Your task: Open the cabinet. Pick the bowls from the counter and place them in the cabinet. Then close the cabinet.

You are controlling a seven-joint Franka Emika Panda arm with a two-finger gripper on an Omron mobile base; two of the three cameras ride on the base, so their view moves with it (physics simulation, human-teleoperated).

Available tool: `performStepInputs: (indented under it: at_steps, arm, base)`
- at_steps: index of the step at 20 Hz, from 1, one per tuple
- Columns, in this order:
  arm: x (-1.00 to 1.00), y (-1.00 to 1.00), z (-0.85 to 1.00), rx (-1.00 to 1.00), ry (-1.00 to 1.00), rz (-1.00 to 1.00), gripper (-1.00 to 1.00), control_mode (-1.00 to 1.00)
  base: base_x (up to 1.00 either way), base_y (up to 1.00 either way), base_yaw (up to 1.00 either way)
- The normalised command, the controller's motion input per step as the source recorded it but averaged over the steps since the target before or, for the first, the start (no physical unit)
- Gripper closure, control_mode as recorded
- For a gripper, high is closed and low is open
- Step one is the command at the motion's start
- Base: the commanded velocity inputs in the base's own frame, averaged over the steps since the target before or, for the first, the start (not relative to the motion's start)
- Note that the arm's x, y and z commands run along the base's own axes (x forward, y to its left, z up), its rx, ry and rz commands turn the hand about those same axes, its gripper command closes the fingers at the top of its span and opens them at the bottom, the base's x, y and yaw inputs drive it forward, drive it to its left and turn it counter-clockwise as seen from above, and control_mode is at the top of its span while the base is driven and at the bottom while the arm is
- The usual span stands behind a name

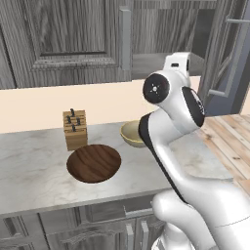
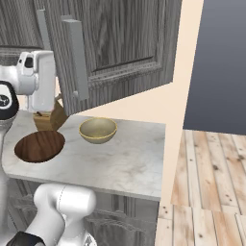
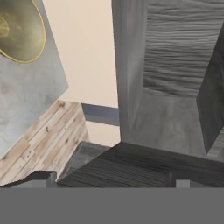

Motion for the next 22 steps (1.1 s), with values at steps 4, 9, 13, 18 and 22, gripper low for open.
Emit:
performStepInputs:
  at_steps: [4, 9, 13, 18, 22]
  arm:
    - [0.02, -0.17, -0.04, -0.01, 0.02, 0.00, -1.00, -1.00]
    - [-0.02, -0.18, -0.01, -0.02, 0.00, 0.00, -1.00, -1.00]
    - [-0.24, -0.19, 0.00, -0.02, 0.00, 0.00, -1.00, -1.00]
    - [-0.62, -0.34, 0.00, -0.01, 0.00, -0.03, -1.00, -1.00]
    - [-0.81, -0.54, 0.00, 0.00, 0.00, -0.09, -1.00, -1.00]
  base:
    - [0.00, 0.00, 0.00]
    - [0.00, 0.00, 0.00]
    - [0.00, 0.00, 0.00]
    - [0.00, 0.00, 0.00]
    - [0.00, 0.00, 0.00]
